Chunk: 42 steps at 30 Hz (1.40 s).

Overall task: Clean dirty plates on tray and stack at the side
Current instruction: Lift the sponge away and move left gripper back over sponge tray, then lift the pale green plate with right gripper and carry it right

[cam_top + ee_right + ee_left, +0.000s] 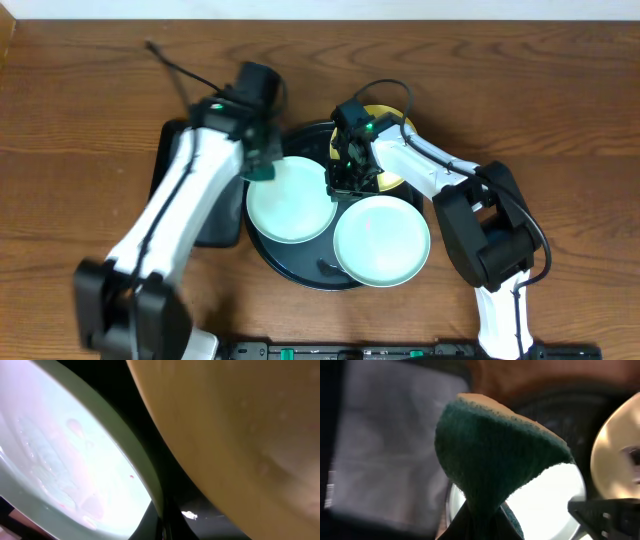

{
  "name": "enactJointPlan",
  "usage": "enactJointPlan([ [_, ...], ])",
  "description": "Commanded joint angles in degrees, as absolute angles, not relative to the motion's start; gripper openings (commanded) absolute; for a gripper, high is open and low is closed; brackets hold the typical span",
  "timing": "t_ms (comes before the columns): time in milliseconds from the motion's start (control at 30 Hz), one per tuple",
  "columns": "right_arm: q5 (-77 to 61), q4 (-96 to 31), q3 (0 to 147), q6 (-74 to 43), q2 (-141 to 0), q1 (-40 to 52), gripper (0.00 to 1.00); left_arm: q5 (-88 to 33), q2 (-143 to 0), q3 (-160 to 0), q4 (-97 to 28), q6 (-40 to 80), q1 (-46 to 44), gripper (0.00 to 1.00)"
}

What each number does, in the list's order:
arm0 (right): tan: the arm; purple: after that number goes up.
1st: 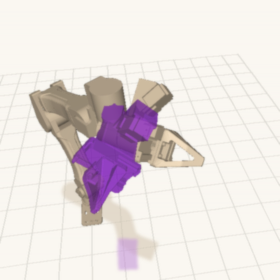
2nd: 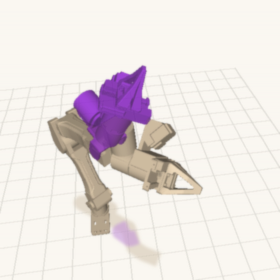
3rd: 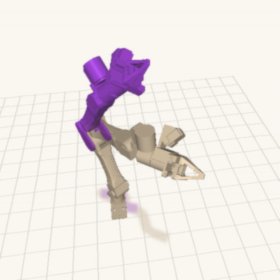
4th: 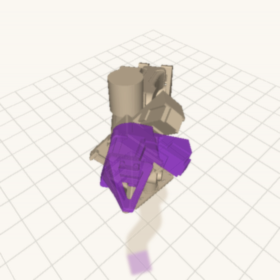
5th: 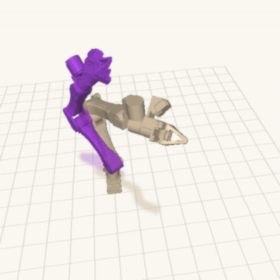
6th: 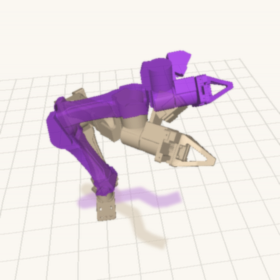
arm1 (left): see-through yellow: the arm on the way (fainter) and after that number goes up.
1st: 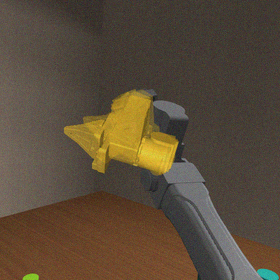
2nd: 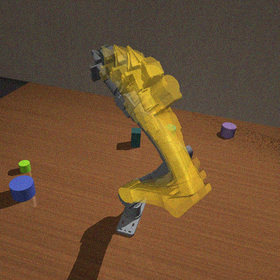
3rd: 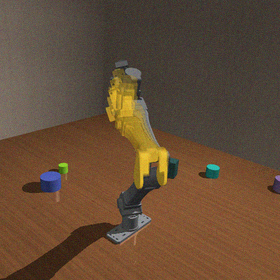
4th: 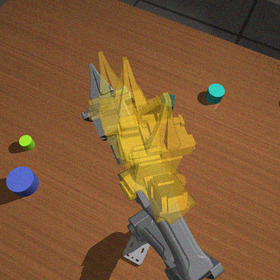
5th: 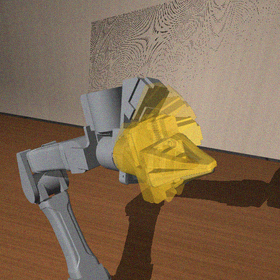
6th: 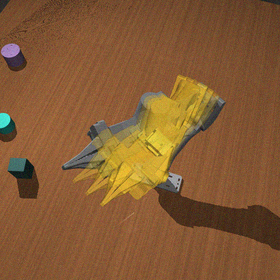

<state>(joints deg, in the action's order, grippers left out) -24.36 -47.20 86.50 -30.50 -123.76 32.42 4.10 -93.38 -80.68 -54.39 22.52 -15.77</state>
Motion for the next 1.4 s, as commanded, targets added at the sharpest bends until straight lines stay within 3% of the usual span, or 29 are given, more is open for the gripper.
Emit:
enactJointPlan([
  [0, -22.0, -46.0, 86.5, -29.0, -123.5, 32.7, 0.01, 5.8, -90.4, -81.6, -55.9, 23.0, -11.5, 0.08],
  [433, 2.9, -47.6, 86.6, -25.3, -109.4, 38.5, 0.01, 5.8, -90.2, -80.9, -56.8, 23.0, -0.5, 0.08],
  [1367, 66.7, -49.9, 86.6, -19.0, -97.4, 60.0, 0.01, 5.8, -90.2, -80.9, -57.8, 23.0, -0.1, 0.07],
])
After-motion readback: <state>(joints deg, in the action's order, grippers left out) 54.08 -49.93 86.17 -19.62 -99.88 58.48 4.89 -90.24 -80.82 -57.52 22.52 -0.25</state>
